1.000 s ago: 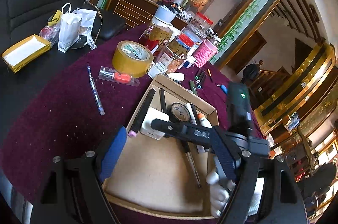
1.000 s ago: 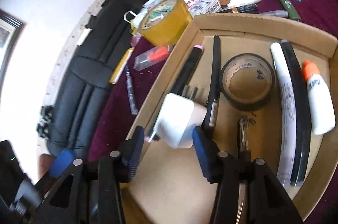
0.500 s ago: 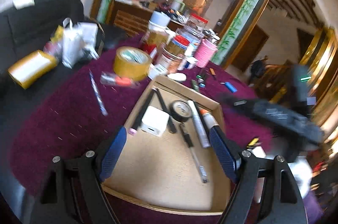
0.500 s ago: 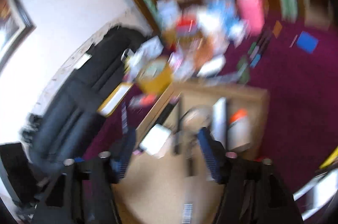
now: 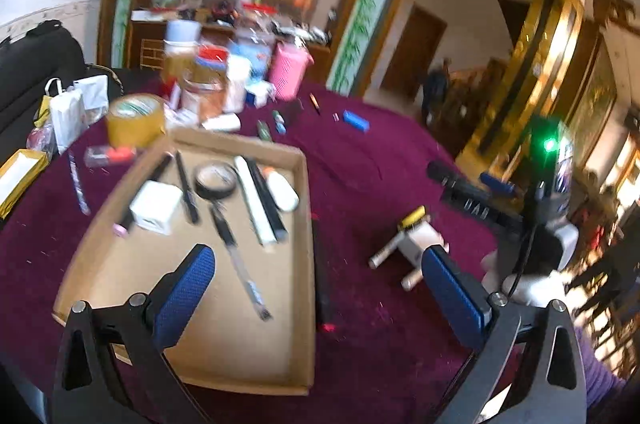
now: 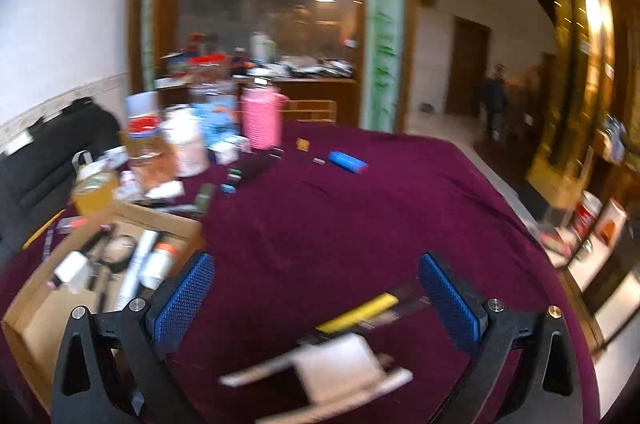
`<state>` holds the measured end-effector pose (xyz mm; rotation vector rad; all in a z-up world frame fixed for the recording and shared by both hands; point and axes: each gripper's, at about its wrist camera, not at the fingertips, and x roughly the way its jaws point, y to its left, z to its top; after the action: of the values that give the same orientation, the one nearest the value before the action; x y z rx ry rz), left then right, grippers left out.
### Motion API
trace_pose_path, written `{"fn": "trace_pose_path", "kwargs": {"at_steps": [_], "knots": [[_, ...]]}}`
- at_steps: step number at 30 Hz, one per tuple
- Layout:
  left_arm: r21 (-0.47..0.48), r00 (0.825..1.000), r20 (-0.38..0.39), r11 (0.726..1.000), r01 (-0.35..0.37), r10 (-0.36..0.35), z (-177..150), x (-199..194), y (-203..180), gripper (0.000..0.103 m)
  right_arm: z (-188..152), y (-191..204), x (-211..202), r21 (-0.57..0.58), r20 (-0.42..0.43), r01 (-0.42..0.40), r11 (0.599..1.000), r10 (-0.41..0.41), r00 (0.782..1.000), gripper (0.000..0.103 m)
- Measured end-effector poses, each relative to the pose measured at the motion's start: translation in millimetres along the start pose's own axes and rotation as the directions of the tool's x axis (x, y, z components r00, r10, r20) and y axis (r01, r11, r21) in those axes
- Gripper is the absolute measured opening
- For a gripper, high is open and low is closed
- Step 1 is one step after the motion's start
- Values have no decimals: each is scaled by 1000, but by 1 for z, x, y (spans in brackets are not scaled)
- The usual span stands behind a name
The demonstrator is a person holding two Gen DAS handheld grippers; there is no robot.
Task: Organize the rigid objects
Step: 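Move both tools back over the remaining pens and charger on the carpet, then grasp a yellow pen with the left tool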
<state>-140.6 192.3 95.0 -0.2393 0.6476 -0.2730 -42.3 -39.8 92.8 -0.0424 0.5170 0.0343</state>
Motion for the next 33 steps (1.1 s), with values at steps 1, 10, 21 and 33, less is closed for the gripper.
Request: {"fn": "trace_pose_path", "kwargs": {"at_steps": [1,10,21,33], "knots": [[6,1000,-14,1000,1,-1,-2,4,-5,103,-4,-10,-1,0,6,32,1000,-32,999,103],[45,989,-146,999,-11,18,-14,42,-48,103,-23,-58,-12,-63,77,189,980,-184,980,102],[132,975,-217,991,-23,52,-19,81,-87,103,-41,-97,2,13,27,165,986,-165,986,102],[255,955,-253,963,-91,157,-10,132,-94,103,-48,-111,17,70,-61,120,990,-116,991,102]]}}
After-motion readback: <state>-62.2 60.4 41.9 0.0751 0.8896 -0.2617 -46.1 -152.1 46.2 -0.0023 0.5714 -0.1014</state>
